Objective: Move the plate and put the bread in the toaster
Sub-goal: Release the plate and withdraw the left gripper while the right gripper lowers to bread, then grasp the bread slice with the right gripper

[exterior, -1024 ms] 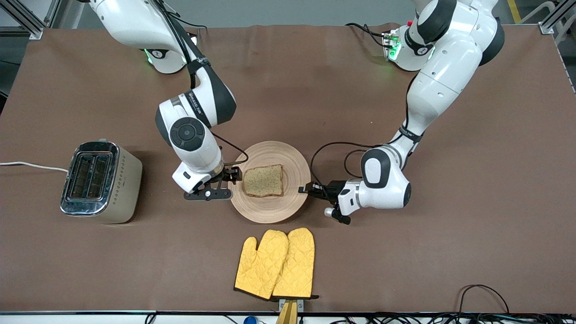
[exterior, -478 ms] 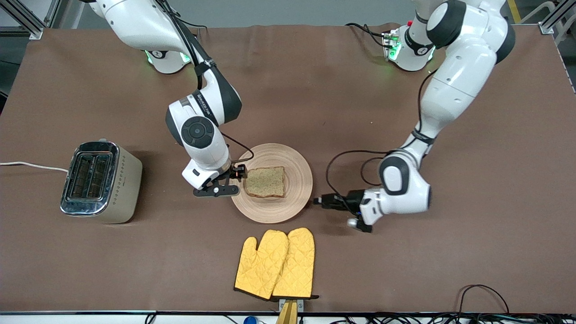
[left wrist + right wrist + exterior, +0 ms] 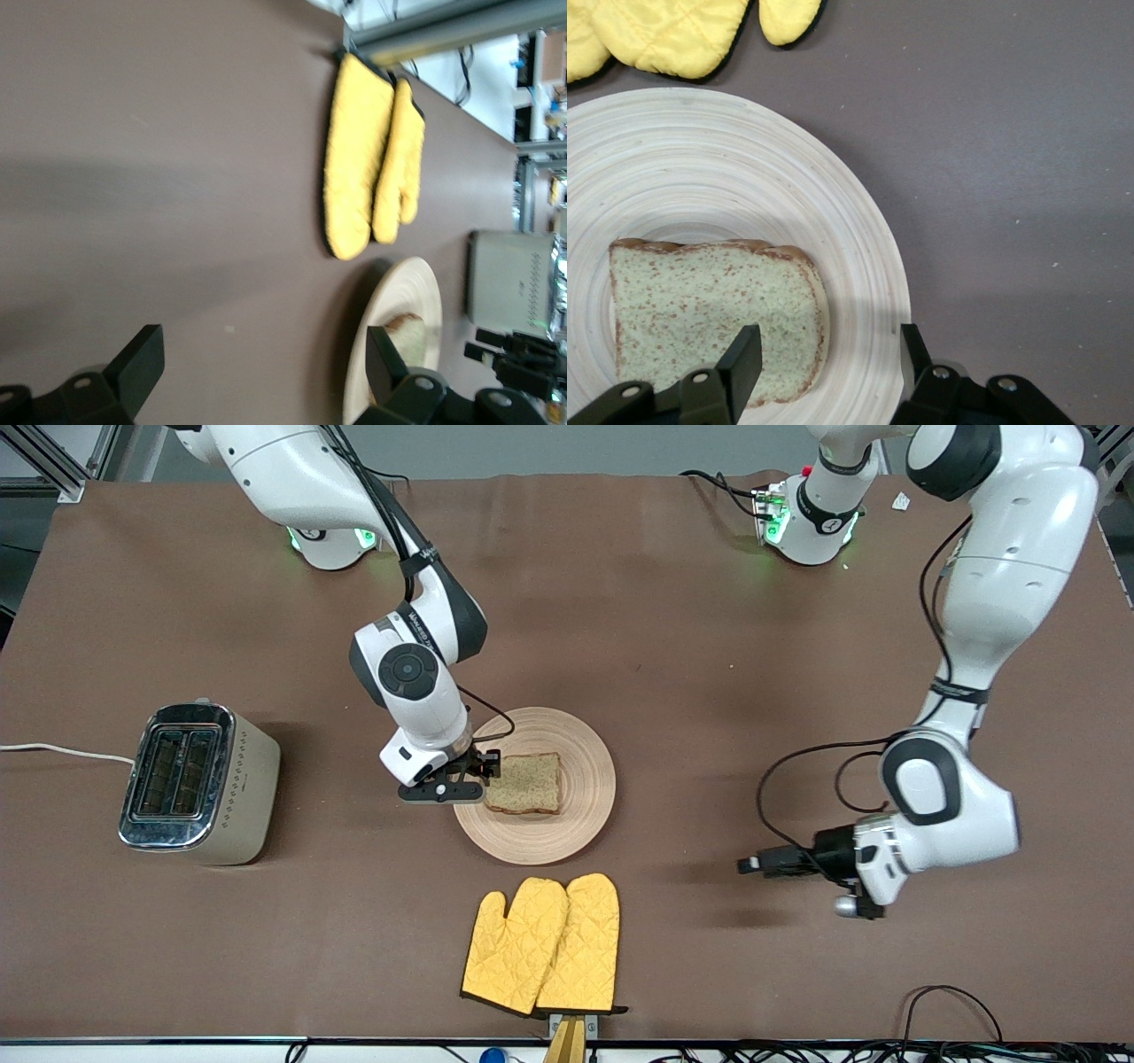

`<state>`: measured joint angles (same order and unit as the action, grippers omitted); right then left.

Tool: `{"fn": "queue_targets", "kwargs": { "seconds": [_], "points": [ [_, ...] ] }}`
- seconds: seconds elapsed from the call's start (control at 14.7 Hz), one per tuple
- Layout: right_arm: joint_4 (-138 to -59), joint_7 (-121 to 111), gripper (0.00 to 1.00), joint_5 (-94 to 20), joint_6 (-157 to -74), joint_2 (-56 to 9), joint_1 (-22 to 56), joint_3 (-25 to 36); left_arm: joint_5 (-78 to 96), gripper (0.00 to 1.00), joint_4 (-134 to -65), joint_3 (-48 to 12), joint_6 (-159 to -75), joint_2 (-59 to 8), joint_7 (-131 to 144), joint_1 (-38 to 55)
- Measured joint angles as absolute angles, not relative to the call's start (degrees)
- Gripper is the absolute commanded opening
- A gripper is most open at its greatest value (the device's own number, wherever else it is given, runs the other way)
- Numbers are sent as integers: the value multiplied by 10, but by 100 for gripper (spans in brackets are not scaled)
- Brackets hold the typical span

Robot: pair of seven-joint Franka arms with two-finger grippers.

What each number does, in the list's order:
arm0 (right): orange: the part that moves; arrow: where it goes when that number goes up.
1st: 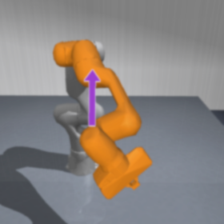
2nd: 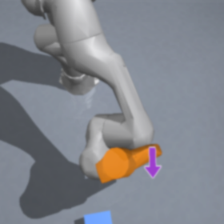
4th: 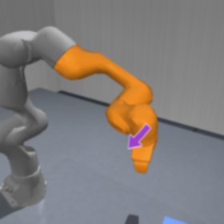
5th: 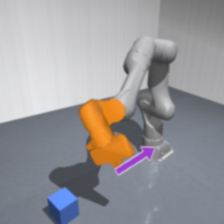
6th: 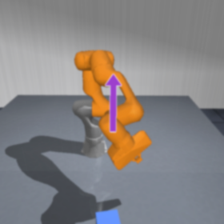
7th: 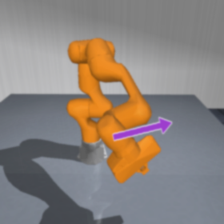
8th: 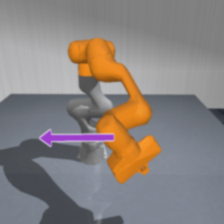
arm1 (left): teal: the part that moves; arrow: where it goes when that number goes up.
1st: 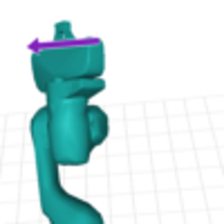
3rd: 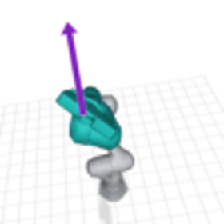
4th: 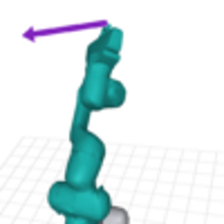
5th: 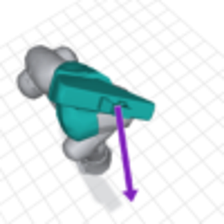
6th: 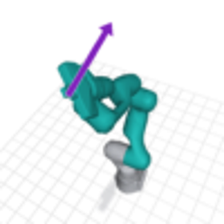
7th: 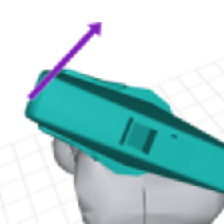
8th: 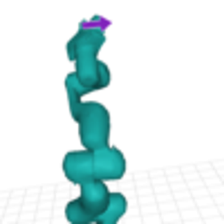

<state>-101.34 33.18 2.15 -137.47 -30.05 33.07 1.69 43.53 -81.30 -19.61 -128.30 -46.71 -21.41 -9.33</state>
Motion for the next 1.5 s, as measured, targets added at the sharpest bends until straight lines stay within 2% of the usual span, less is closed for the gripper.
{"fn": "queue_targets", "kwargs": {
  "seconds": [0.34,0.48,0.75,1.09,1.3,1.5],
  "points": [
    [-1073,333,66,23,-1499,-306,332,17,282,100,-809,-196,-1261,-391,-41,-127],
    [-1083,333,61,23,-1518,-310,333,17,206,100,-809,-200,-1244,-346,86,-123],
    [-1085,333,52,24,-1522,-311,335,17,95,100,-810,-206,-1151,-273,186,-110],
    [-1093,333,52,24,-1555,-318,335,17,4,100,-811,-201,-1022,-196,186,-113],
    [-1101,333,51,24,-1575,-326,335,17,-26,100,-824,-161,-969,-132,182,-76],
    [-1102,333,34,24,-1581,-326,335,17,-30,100,-849,-102,-934,-52,157,-37]
  ]
}}
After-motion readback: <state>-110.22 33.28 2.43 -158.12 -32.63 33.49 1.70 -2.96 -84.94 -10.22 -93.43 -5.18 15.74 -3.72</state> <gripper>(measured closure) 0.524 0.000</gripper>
